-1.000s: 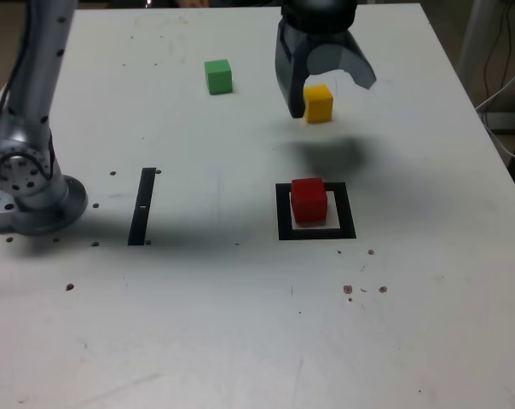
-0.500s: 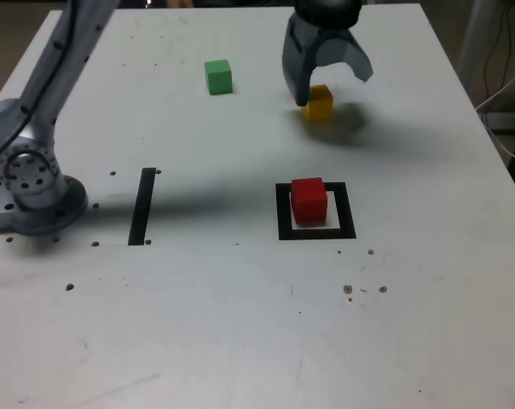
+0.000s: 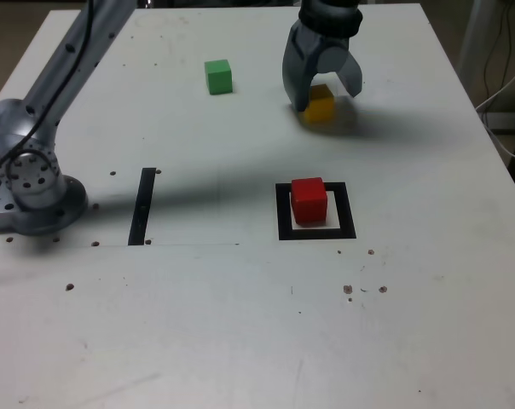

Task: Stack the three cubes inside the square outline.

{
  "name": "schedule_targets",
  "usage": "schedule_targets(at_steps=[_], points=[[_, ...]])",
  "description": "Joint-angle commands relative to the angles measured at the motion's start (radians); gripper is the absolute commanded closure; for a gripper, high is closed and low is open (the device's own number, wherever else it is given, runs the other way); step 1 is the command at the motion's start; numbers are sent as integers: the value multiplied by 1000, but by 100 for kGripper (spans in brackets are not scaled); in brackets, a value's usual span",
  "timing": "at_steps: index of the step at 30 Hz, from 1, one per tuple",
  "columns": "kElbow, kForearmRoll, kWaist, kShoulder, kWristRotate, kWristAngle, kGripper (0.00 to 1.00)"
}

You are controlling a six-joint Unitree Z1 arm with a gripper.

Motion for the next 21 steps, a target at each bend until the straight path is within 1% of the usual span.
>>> schedule_targets(at_steps=[1, 6, 11, 15, 21], points=[[1, 4, 1, 3, 2, -5, 40], [0, 4, 1, 8, 6, -12, 50], [1, 4, 1, 15, 14, -29, 59], [1, 3, -1, 11, 17, -38, 68], [-5, 14, -6, -3, 22, -40, 73]])
